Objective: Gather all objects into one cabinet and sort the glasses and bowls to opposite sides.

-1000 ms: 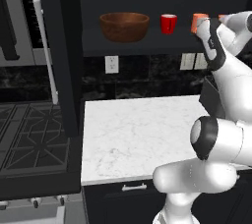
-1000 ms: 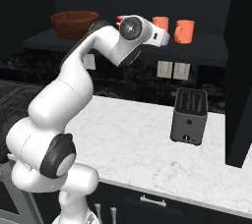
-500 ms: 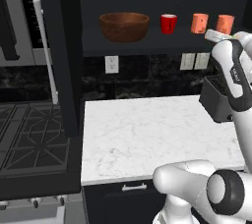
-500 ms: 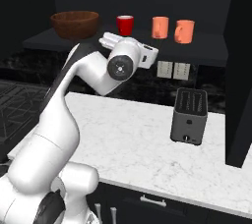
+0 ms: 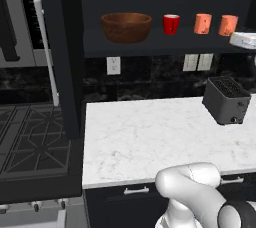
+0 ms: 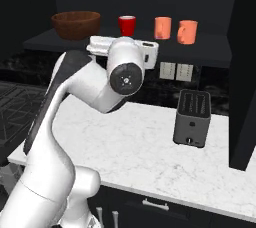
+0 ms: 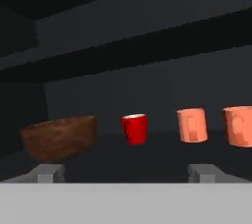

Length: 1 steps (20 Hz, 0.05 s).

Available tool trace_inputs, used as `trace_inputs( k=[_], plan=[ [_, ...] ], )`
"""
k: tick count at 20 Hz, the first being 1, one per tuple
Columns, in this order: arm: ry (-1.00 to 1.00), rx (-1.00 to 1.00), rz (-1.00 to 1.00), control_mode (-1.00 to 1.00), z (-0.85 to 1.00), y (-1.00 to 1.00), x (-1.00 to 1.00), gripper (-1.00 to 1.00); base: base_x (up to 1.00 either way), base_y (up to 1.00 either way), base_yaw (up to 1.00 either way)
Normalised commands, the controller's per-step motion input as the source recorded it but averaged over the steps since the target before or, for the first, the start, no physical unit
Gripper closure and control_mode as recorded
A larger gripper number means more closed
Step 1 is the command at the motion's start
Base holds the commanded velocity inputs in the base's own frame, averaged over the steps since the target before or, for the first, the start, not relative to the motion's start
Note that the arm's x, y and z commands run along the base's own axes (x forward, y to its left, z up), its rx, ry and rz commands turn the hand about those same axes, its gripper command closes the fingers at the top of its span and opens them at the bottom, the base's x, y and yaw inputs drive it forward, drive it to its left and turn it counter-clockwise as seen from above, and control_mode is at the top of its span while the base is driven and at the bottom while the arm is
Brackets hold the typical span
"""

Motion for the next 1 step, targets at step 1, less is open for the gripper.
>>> trace_inputs(
  k=[1],
  plan=[
    [0.01,-0.28,0.16,-1.00,0.66,-0.01,-1.00,-1.00,0.00,0.00,0.00]
  ],
)
